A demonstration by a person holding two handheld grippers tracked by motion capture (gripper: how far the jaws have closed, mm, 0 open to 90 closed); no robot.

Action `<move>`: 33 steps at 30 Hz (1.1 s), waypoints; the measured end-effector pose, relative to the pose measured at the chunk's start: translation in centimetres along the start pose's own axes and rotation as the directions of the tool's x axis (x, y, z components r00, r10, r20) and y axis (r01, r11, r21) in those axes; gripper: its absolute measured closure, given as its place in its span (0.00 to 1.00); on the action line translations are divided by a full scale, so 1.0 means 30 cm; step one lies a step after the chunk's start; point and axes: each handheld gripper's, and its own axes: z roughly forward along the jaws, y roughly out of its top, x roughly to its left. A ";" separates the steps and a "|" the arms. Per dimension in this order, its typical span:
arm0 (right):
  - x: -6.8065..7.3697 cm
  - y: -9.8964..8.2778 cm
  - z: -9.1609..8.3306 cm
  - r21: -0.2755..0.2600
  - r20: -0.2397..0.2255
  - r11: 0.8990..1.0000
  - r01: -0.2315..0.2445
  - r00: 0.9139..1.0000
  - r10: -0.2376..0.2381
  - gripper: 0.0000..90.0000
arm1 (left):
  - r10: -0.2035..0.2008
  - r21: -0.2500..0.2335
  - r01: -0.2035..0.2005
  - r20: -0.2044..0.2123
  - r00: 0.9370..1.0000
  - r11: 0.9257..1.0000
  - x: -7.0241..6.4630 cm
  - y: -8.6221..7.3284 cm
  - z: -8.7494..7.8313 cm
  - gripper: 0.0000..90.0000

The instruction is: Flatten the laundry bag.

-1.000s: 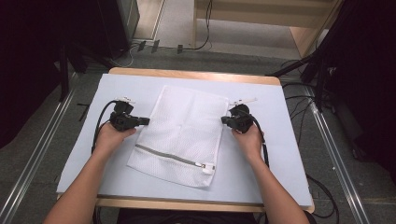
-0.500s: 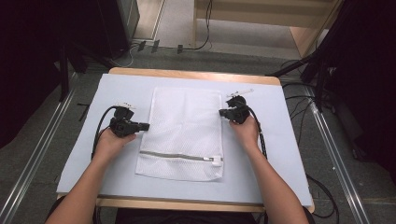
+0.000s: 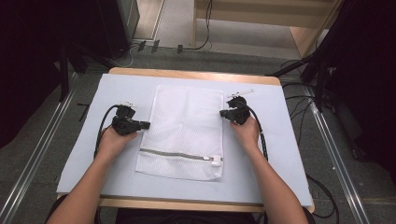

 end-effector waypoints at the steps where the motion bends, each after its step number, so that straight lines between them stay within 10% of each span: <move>1: 0.000 0.000 -0.001 0.000 -0.001 1.000 0.000 1.000 0.000 0.98 | 0.000 -0.001 0.000 0.006 1.000 1.000 0.000 0.000 -0.001 0.98; 14: 0.010 -0.002 -0.021 -0.028 -0.047 0.999 -0.031 0.998 0.030 0.65 | 0.017 -0.039 -0.017 -0.007 1.000 0.999 -0.009 0.013 -0.043 0.64; 33: 0.067 -0.043 -0.119 -0.066 -0.072 0.998 0.023 0.997 -0.028 0.62 | 0.085 0.008 -0.085 0.075 0.994 0.996 -0.091 0.048 -0.045 0.52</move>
